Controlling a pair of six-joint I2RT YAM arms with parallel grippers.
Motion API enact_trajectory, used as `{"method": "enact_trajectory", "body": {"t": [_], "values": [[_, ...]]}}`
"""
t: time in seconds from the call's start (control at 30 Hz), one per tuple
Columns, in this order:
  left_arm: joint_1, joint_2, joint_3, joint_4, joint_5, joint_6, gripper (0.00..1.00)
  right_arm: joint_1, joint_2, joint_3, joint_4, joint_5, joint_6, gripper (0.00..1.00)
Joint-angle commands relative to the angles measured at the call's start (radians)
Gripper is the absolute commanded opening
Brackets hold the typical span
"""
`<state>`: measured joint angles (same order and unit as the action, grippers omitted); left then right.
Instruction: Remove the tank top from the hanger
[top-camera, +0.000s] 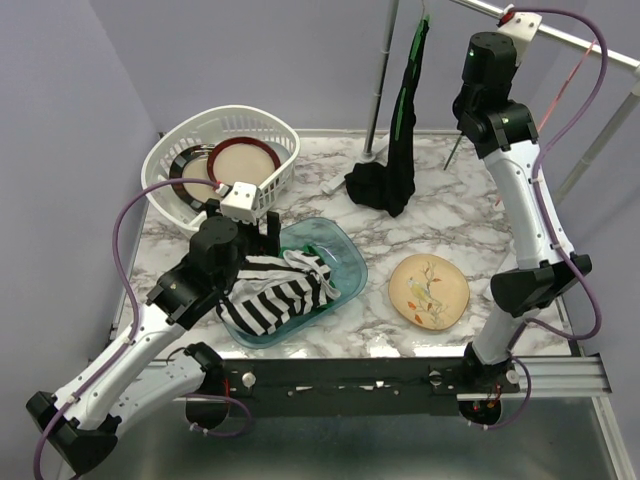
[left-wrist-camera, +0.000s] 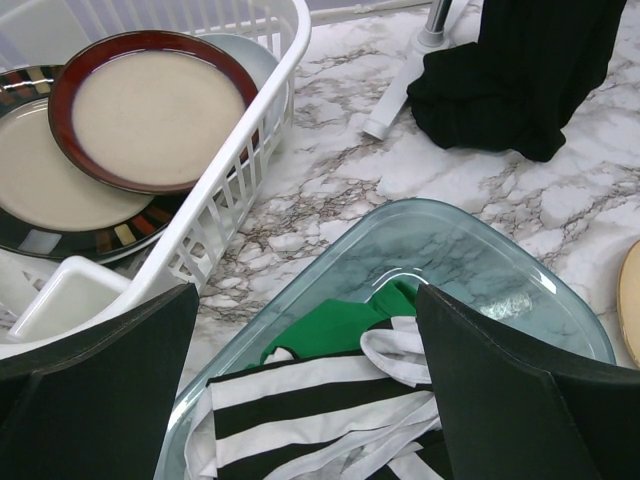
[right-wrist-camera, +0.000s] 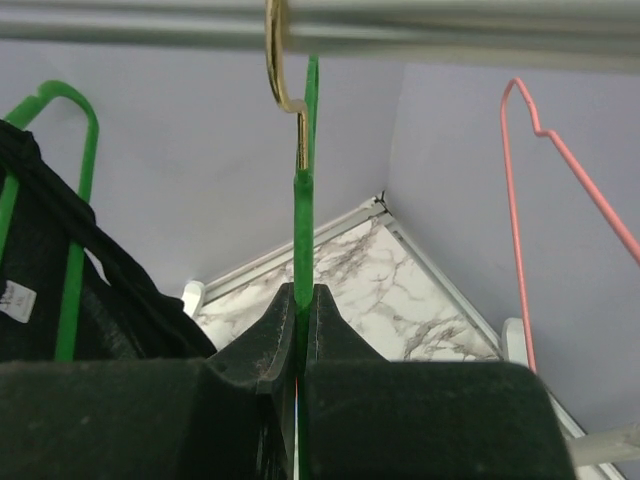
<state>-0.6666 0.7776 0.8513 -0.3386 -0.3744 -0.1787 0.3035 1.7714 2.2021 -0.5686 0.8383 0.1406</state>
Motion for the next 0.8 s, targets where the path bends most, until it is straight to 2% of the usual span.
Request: {"method": "enact_trajectory", "body": {"t": [0.0, 0.03, 0.1, 0.13, 0.17, 0.27, 0.37, 0.5, 0.53, 0.6, 0.63, 0.73, 0.77], "values": [[0.007, -0.024, -0.001, 0.009, -0.012, 0.012, 0.99, -0.032, 0.008, 0.015, -0.07, -0.033, 0.079, 0.01], [0.005, -0.031, -0.004, 0.01, -0.009, 0.012, 0.99, -0.033, 0.005, 0.013, -0.083, -0.041, 0.085, 0.01], [0.005, -0.035, -0.005, 0.015, -0.006, 0.01, 0.99, -0.033, -0.016, 0.018, -0.1, -0.048, 0.091, 0.09], [0.005, -0.04, -0.005, 0.015, -0.006, 0.01, 0.99, -0.033, -0.027, 0.019, -0.118, -0.073, 0.096, 0.16], [0.005, -0.038, -0.006, 0.015, -0.006, 0.008, 0.99, -0.033, -0.041, 0.033, -0.129, -0.094, 0.096, 0.3], [0.005, -0.035, -0.006, 0.013, -0.006, 0.008, 0.99, -0.033, -0.104, 0.065, -0.213, -0.208, 0.085, 0.54], [0.005, -0.035, 0.002, 0.01, -0.001, 0.008, 0.99, -0.033, -0.18, 0.1, -0.338, -0.286, 0.109, 0.63], [0.005, -0.046, 0.0, 0.007, -0.004, 0.008, 0.99, -0.033, -0.292, 0.073, -0.441, -0.405, 0.142, 0.67], [0.007, -0.046, -0.003, 0.009, -0.004, 0.008, 0.99, -0.032, -0.317, 0.055, -0.444, -0.501, 0.154, 0.67], [0.005, -0.047, -0.001, 0.01, 0.002, 0.008, 0.99, -0.032, -0.387, 0.022, -0.418, -0.626, 0.159, 0.67], [0.005, -0.047, 0.0, 0.009, 0.003, 0.008, 0.99, -0.033, -0.406, 0.006, -0.365, -0.754, 0.16, 0.67], [0.007, -0.044, 0.006, 0.003, 0.017, 0.005, 0.99, -0.024, -0.438, -0.054, -0.259, -0.879, 0.206, 0.67], [0.005, -0.046, 0.008, 0.003, 0.02, 0.004, 0.99, -0.012, -0.434, -0.064, -0.242, -0.872, 0.218, 0.66]]}}
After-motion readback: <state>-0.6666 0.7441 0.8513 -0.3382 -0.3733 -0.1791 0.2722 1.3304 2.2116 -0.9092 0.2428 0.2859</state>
